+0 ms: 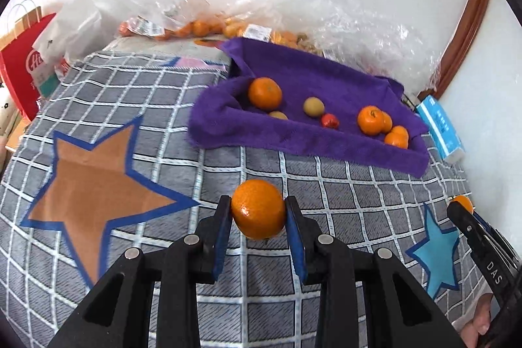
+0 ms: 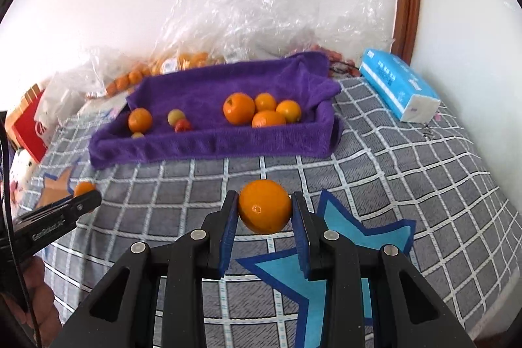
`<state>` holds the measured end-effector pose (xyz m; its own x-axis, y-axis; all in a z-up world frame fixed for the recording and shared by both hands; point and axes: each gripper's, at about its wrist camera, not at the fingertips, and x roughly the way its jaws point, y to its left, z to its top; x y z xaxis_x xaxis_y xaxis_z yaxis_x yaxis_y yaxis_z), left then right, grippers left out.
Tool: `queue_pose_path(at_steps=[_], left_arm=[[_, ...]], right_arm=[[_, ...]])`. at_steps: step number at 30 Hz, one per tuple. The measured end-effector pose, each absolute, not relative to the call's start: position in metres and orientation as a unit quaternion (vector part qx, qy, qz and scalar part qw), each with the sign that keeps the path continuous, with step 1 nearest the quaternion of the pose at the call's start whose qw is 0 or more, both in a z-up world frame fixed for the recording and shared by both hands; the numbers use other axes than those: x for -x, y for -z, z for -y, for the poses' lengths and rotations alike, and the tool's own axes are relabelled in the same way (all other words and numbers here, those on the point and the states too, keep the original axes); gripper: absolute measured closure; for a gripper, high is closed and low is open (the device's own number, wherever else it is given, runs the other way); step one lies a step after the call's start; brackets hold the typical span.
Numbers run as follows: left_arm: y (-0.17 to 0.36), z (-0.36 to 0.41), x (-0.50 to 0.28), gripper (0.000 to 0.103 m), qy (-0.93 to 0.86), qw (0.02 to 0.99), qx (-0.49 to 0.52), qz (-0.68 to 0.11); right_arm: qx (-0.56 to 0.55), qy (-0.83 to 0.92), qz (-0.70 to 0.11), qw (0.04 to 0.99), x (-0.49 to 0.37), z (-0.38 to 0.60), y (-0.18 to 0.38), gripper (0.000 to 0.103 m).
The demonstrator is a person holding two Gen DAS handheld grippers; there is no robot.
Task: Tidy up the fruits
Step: 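Lift and carry the orange over the towel with the left tool while the right tool carries its orange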
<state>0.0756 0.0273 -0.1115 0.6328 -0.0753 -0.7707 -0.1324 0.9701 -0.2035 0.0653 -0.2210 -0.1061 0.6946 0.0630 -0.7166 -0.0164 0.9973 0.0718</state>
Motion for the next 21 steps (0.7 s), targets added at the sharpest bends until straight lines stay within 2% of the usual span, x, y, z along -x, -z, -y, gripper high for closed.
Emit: queue_pose_path(at_steps=[21], left_arm=[[0.049,-0.047,-0.055,0.073,0.014,0.911,0.120,-0.394]], right_arm=[[-0.032,-0.005,-0.359,0.933,-0.048,0.217,0.050,0.071]])
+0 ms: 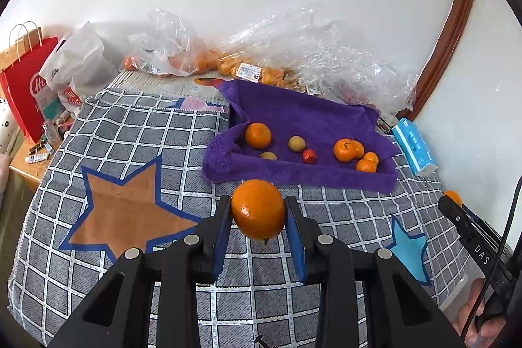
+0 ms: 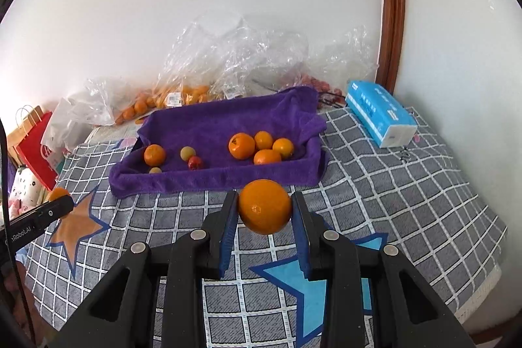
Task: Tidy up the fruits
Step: 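Lift and carry the orange over the towel with the left tool while the right tool carries its orange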
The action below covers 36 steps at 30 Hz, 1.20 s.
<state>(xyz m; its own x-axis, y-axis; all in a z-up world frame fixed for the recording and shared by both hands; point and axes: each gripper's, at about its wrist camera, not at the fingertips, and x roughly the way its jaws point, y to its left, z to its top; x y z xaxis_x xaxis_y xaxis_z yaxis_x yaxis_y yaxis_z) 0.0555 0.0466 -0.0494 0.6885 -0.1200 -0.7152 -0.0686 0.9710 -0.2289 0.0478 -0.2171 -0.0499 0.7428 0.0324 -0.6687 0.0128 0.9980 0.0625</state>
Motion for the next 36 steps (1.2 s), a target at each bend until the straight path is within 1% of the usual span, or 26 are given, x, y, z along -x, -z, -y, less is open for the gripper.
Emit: queue_pose_path(at_steps=[5,17,26,36], left_arm=[[0.039,-0.046,-0.060,0.073,0.015,0.916,0.106,-0.386],[0.014,-0.056,-0.067,0.072,0.011,0.926,0.117,-0.359],[0.007,-0.057,-0.072,0.073,0.010,0.928,0.113,-0.356],[-0.001,-0.054,-0.079,0.072,0.011,0.931,0.109,-0.349]], right_arm=[[-0.027,-0.009,-0.351,0.936,-0.053,0.212,0.040,0.071],[-0.031,-0.017,-0.341,0.939,-0.055,0.209,0.026,0.071],[-0.058,-0.020,-0.342,0.938,-0.065,0.215,0.024,0.071],[-0.054,-0.020,-0.337,0.940,-0.072,0.213,0.019,0.071]])
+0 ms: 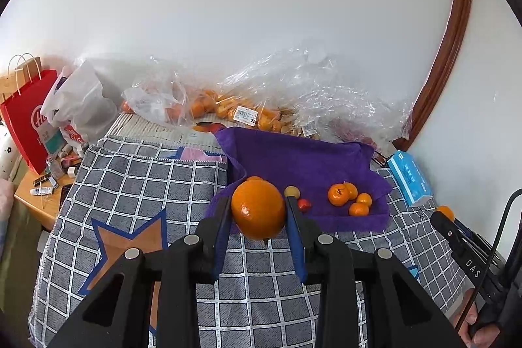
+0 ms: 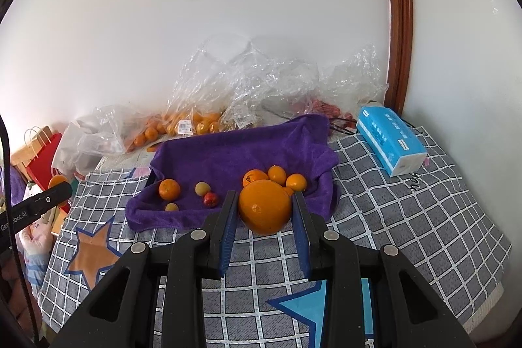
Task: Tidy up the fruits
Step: 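Lift and carry the orange over the towel with the left tool while the right tool carries its orange, then lower the orange onto the towel with the left tool while the right tool lowers its orange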
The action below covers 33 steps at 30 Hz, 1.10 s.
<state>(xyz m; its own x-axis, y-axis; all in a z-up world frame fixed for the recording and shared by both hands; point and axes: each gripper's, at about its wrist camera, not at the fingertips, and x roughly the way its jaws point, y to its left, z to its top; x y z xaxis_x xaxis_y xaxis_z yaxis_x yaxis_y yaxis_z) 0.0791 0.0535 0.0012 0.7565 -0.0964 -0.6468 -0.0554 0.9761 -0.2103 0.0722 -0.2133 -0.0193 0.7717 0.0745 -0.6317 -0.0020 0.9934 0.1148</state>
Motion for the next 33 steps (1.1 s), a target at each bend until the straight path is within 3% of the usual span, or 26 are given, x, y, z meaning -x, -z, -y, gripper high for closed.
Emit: queue_pose_path(at_steps=[33], left_arm=[[0.006,-0.046,-0.142,0.073,0.020,0.925,0.128,-0.358]], right_arm=[[-0.024,-0.019,-0.338,0.941,-0.130,0.206,0.022,0.071]])
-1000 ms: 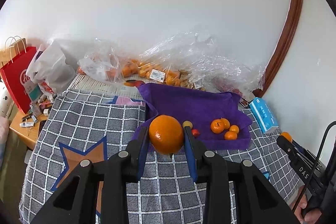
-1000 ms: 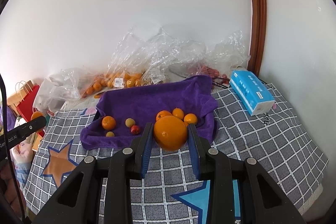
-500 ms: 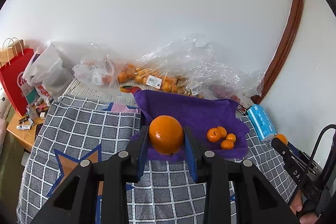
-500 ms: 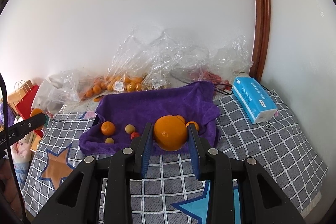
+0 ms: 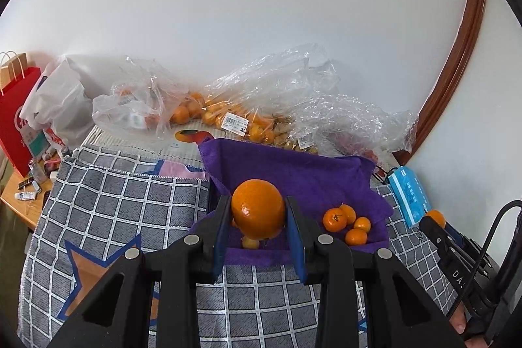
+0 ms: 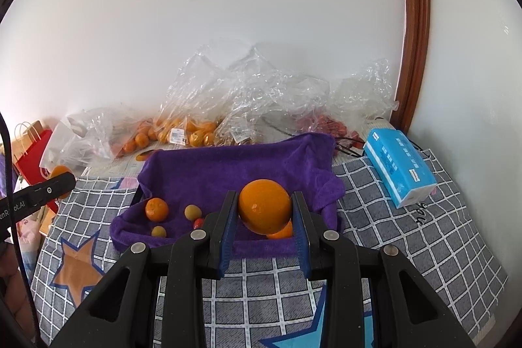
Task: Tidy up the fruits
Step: 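Lower the orange onto the towel with the left tool while the right tool lowers its orange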
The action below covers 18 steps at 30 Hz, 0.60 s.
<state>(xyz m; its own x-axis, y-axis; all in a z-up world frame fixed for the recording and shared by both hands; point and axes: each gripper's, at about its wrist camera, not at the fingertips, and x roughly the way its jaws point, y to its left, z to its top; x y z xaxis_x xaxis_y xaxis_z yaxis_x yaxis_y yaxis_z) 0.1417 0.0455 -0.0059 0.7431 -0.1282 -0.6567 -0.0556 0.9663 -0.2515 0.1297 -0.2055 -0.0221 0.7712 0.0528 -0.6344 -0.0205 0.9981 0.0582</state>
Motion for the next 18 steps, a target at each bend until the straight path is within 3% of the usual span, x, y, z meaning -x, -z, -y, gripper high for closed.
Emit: queue_pose_path(at_steps=[18], left_arm=[[0.030,-0.057,-0.210,0.073,-0.001,0.918,0.125,-0.376]], right_arm=[[-0.024,-0.015,-0.364,0.931,-0.198,0.222,0.056,0.071]])
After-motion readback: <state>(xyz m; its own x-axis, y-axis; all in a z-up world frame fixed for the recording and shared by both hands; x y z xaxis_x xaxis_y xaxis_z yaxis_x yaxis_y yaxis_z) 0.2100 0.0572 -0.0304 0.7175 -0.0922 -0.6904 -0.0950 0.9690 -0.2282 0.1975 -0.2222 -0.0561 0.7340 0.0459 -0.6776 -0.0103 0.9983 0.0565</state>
